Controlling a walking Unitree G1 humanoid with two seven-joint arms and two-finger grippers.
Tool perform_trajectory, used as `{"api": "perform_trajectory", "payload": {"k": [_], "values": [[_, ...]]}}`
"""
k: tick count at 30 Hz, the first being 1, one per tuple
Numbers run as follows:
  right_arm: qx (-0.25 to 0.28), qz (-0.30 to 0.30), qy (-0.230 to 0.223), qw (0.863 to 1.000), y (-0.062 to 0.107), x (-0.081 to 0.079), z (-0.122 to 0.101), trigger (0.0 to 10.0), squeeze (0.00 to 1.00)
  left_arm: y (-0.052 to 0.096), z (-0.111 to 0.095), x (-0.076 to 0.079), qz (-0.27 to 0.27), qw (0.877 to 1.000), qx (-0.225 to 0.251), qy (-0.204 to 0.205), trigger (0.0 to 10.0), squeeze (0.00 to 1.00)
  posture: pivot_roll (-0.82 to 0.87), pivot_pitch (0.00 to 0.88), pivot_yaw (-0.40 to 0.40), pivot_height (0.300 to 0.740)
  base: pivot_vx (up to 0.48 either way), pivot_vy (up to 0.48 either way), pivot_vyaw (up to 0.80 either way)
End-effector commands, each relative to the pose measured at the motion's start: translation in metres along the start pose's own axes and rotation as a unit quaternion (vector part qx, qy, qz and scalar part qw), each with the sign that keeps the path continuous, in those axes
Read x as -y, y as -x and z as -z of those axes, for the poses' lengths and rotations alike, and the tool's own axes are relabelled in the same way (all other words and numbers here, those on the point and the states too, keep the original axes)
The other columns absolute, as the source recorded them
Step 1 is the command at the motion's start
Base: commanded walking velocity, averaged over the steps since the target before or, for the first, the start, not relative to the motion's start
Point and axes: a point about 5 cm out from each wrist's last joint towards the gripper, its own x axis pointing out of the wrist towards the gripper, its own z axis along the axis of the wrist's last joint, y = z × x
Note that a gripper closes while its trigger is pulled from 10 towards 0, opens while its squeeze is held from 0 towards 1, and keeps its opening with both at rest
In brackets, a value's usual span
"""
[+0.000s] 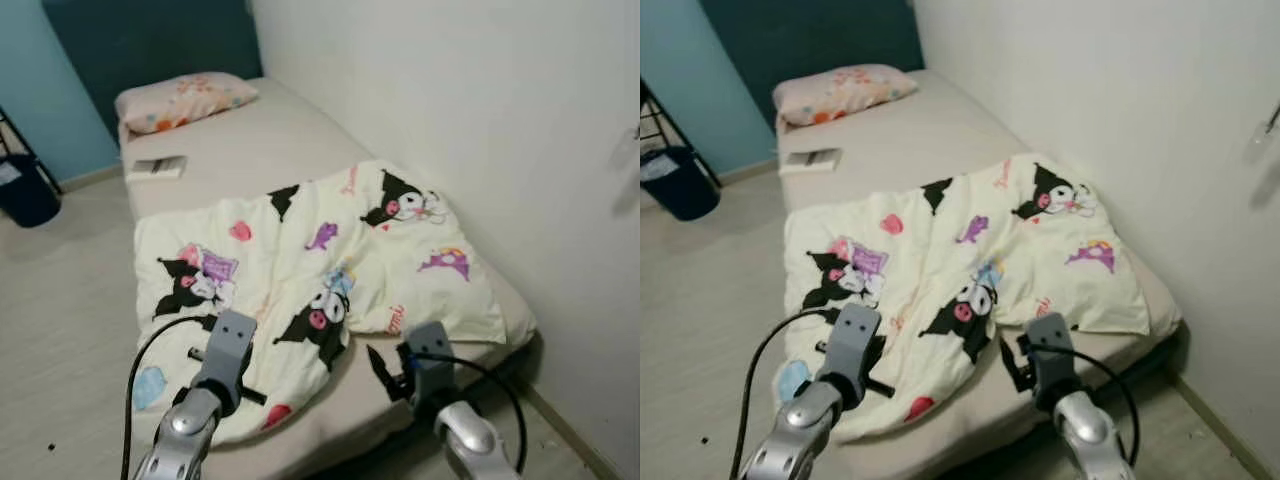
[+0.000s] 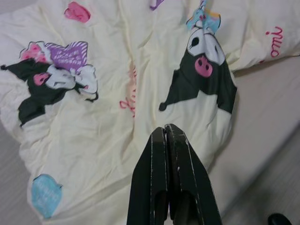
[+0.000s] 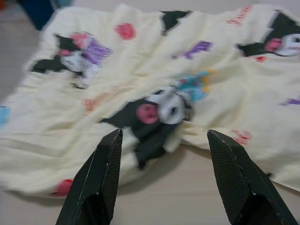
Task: Clean up the room
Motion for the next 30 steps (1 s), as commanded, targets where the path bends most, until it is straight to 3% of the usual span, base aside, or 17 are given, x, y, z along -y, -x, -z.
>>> {"api": "perform_trajectory", "payload": {"k": [1, 7, 23, 26, 30], "values": [[-0.006, 0.009, -0.009, 1.000, 0.0047, 0.0024, 0.0050, 10.0, 0.00, 0.0017, 0.0058, 0.0004, 0.005, 1.000, -0.016, -0.006, 10.0, 0.00, -0.09, 0.155, 0.082, 0.740, 0.000, 0.000, 0.00], [-0.009, 0.007, -0.007, 1.000, 0.0051, 0.0025, 0.0061, 10.0, 0.00, 0.0005, 0.0072, -0.0003, -0.003, 1.000, -0.028, -0.011, 10.0, 0.00, -0.09, 0.155, 0.081, 0.740, 0.000, -0.112, 0.00], [-0.010, 0.004, -0.009, 1.000, 0.0049, 0.0018, 0.0064, 10.0, 0.00, -0.0013, 0.0052, -0.0048, -0.030, 0.999, -0.033, 0.020, 10.0, 0.00, -0.09, 0.160, 0.078, 0.740, 0.000, -0.478, 0.00], [-0.009, 0.003, -0.010, 1.000, 0.0043, 0.0017, 0.0058, 10.0, 0.00, -0.0003, 0.0079, -0.0067, -0.037, 0.997, -0.045, 0.048, 10.0, 0.00, -0.09, 0.163, 0.072, 0.740, 0.000, 0.480, 0.00], [-0.008, 0.000, -0.010, 1.000, 0.0028, 0.0011, 0.0049, 10.0, 0.00, 0.0018, 0.0087, -0.0081, -0.036, 0.997, -0.044, 0.044, 10.0, 0.00, -0.09, 0.163, 0.072, 0.740, 0.000, 0.480, 0.00]]}}
